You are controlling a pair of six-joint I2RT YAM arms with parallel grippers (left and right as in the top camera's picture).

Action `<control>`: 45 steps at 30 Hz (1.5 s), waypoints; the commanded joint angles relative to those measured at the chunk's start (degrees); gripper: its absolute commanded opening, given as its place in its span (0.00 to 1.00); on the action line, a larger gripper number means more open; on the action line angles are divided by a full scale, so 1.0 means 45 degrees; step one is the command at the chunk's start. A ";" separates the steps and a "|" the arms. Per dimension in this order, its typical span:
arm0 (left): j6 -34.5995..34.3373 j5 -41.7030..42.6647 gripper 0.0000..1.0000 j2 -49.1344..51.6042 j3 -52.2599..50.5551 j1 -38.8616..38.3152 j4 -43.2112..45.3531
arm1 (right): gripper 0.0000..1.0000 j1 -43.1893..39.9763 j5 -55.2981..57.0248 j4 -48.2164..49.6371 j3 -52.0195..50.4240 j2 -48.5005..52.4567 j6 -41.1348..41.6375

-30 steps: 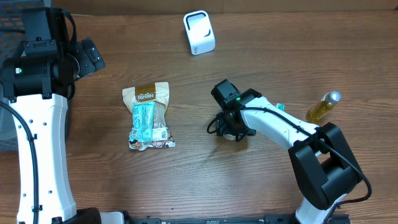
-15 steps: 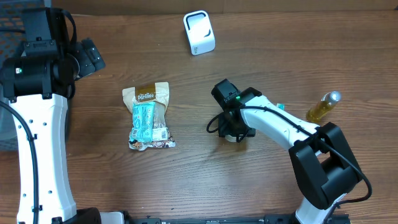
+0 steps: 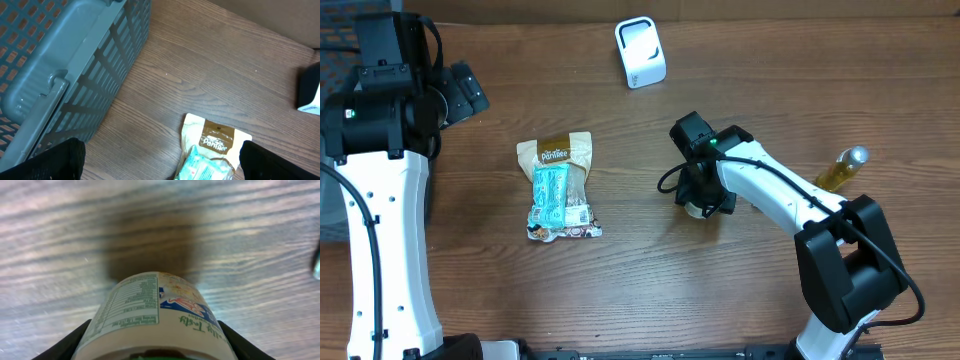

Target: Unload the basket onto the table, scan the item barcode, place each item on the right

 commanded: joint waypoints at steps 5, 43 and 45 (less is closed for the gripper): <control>-0.0034 -0.0170 0.99 0.0015 0.0015 0.0010 0.0029 | 0.66 -0.0019 0.0087 0.0427 -0.0563 -0.0053 0.1078; -0.0034 -0.0170 1.00 0.0015 0.0015 0.0010 0.0029 | 0.60 -0.0034 -0.0092 0.0447 -0.0447 -0.0053 -0.1307; -0.0034 -0.0170 0.99 0.0015 0.0015 0.0010 0.0029 | 0.56 -0.0034 -0.0452 -0.0053 -0.0083 -0.0053 -0.1307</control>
